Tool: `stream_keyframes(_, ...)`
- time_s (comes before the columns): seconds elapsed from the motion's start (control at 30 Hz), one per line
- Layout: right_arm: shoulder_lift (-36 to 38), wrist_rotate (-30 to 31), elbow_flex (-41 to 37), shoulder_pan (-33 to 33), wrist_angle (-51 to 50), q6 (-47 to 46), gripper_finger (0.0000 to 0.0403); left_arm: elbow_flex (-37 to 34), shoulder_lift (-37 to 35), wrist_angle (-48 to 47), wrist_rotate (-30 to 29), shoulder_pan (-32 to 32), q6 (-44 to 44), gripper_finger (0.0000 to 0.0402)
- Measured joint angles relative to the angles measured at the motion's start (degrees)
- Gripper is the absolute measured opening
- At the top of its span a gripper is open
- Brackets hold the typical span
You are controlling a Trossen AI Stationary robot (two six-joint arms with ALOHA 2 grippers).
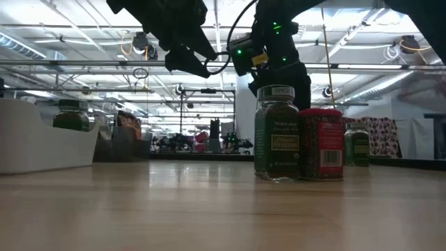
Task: Sort spices by type
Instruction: Put the bottom green seasoning bottle into the white bin
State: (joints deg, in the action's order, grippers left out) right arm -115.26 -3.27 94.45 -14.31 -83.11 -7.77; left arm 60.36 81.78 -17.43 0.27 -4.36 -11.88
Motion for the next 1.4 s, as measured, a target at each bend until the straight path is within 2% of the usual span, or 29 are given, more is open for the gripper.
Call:
stream_keyframes(0.5, 0.02, 0.0, 1.05, 0.0, -0.59, 1.68, 0.0297, 0.0, 0.0, 0.49, -0.08, 0.0, 0.2, 0.0322)
stream_keyframes(0.83, 2.34, 0.79, 11.62, -0.48, -5.48, 3.48, 0.0304, 0.0, 0.0, 3.05, -0.15, -0.02, 0.33, 0.0322)
stream_keyframes(0.97, 7.87, 5.75, 12.21, -1.99, -6.67, 2.86, 0.0304, 0.0, 0.0, 3.37, -0.15, -0.02, 0.42, 0.0322)
stream_keyframes(1.1, 16.16, 6.35, 10.89, -4.97, -6.84, -1.01, 0.0303, 0.0, 0.43, 4.82, -0.41, 0.0, 0.91, 0.0322)
stream_keyframes(1.23, 25.34, 6.57, 8.72, -6.12, -3.58, -5.2, 0.0303, 0.0, 4.33, 12.14, -0.8, 0.22, 4.51, 0.0322)
stream_keyframes(1.4, 35.59, 6.53, 3.67, -5.57, 1.51, -10.1, 0.0303, -0.02, 14.05, 29.7, -2.49, 0.28, 9.58, 0.0322)
